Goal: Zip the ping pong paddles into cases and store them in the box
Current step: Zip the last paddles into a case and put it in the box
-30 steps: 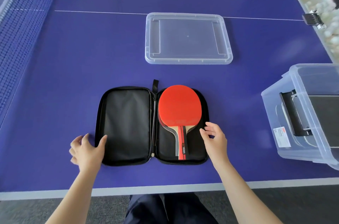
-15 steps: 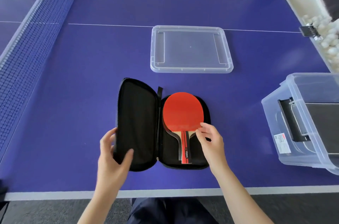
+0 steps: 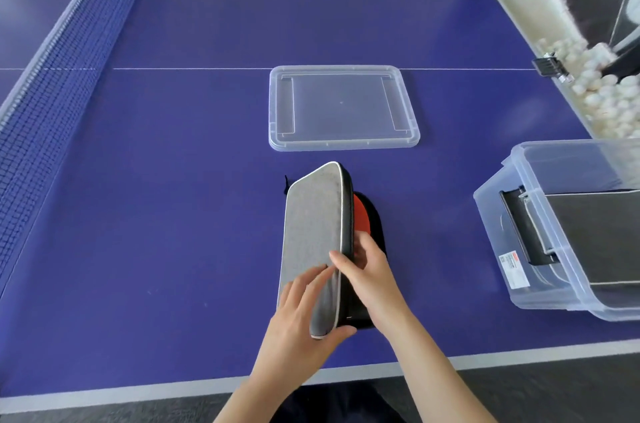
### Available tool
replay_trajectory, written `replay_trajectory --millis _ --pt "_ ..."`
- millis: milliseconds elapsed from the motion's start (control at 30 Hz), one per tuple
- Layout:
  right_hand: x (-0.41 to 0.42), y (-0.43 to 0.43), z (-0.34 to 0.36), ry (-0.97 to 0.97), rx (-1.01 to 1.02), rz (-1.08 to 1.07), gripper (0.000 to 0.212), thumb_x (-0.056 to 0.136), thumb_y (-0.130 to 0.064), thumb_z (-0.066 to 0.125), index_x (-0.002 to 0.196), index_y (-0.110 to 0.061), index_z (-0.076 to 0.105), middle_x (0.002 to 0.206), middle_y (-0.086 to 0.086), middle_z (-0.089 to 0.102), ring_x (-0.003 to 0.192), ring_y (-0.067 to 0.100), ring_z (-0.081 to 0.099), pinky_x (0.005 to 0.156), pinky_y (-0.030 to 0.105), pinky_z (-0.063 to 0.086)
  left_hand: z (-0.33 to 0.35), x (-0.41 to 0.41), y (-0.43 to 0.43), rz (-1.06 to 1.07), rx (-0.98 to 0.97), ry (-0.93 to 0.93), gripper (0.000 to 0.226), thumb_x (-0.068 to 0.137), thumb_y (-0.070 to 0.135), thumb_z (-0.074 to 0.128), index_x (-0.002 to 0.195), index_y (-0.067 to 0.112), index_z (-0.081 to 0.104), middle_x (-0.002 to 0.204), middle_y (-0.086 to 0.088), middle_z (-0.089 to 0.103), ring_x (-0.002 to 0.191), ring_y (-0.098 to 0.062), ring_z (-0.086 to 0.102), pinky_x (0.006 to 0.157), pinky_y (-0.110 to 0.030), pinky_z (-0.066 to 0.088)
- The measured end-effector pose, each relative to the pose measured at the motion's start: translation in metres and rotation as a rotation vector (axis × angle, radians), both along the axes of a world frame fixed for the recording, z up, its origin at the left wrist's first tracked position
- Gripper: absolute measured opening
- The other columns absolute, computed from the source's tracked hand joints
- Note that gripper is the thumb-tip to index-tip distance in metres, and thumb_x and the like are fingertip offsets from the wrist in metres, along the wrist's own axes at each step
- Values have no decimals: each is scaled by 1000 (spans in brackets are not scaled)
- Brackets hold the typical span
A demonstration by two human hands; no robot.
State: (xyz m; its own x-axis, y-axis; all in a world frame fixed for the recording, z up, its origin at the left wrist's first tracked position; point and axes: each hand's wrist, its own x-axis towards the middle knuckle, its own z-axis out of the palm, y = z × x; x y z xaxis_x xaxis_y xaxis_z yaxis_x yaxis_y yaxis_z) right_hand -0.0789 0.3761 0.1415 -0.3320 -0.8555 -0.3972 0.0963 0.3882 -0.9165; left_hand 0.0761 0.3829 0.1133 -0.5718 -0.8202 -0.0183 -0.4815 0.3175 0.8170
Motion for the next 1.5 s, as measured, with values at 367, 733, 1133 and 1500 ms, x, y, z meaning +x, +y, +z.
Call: replay_trajectory --millis 367,733,1133,1500 --pt "-80 4 -58 156 222 -61 13 85 -13 63 95 -21 64 95 3 71 95 25 66 82 37 52 -40 -31 -23 196 42 -375 73 84 63 53 147 43 23 158 7 14 146 -16 8 115 -42 17" --pt "-87 7 -90 339 329 -68 36 90 -19 62 124 -13 55 114 4 61 93 15 59 82 23 43 -66 -62 -23 104 30 -650 94 74 76 54 150 46 6 159 3 -20 146 -21 -22 117 -45 2" --pt "-80 -5 -91 142 476 -52 59 83 -37 71 131 -10 49 131 1 53 119 21 53 89 30 45 -70 -61 -24 116 7 -639 96 72 77 55 150 45 9 160 1 -15 147 -22 -17 117 -45 6" --pt "-71 -6 -77 -193 346 -181 34 85 -10 70 113 -16 53 110 2 66 96 14 65 71 26 50 -64 -34 -42 370 223 -153 66 83 39 70 141 35 40 153 9 22 141 -14 20 112 -40 29"
